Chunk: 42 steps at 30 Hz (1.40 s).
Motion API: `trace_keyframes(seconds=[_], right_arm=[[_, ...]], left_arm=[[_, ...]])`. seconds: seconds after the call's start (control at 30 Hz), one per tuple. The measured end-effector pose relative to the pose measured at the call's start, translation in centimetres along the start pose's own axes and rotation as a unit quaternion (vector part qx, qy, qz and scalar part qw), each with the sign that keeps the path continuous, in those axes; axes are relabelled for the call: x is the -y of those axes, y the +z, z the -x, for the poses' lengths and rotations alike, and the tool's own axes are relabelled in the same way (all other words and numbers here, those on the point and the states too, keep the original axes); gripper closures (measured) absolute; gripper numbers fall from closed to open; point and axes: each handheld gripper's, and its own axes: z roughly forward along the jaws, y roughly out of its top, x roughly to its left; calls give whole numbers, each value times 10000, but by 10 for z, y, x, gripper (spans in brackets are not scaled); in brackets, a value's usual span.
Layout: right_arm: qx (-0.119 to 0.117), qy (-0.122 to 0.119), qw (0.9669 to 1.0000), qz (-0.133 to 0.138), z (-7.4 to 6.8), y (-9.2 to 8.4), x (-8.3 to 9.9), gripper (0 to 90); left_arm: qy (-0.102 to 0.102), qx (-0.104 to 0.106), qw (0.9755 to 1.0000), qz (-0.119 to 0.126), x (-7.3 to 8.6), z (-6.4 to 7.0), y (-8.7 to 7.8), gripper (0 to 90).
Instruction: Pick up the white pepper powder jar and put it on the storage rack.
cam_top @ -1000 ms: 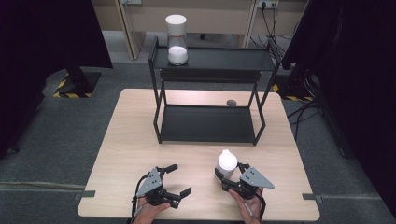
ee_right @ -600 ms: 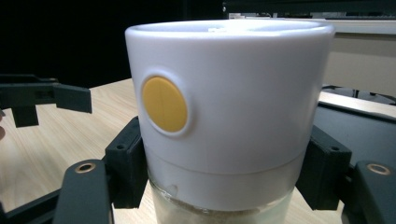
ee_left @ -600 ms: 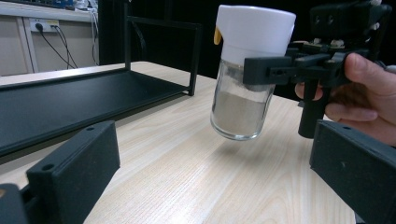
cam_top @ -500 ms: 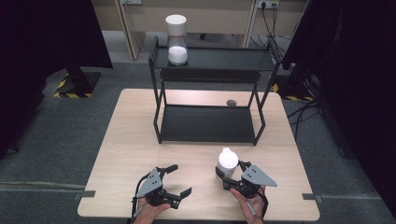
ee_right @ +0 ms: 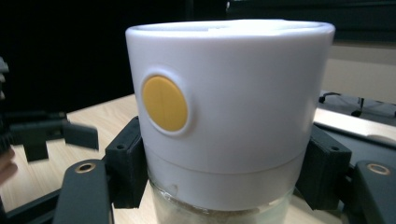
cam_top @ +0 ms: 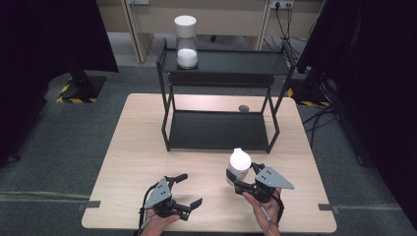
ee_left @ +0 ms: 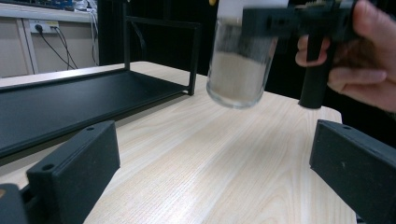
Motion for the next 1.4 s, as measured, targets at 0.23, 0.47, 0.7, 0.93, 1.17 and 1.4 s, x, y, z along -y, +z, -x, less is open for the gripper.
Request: trace_keyframes(seconds=[0.23, 0.47, 0.7, 0.93, 1.17, 1.4], right_arm=[[-87, -52, 9999, -17, 7, 4, -27, 309], [-181, -122, 9998, -30, 11, 11, -55, 309], [-262, -130, 9996, -38, 17, 21, -84, 309], [-266, -196, 9995, 21, 20, 29, -110, 309], [-246, -251, 9994, 36, 22, 36, -138, 309], [-259, -276, 9993, 79, 26, 43, -166, 309]], left_arm=[[-7, -10, 10000, -10, 0, 0, 0, 10], [-16, -30, 10000, -14, 0, 1, 0, 11], [-8, -21, 10000, -23, -1, 1, 0, 11], [8, -23, 10000, -24, -1, 1, 0, 11], [1, -25, 10000, -21, 0, 1, 1, 11], [-10, -28, 10000, -19, -1, 1, 0, 11]])
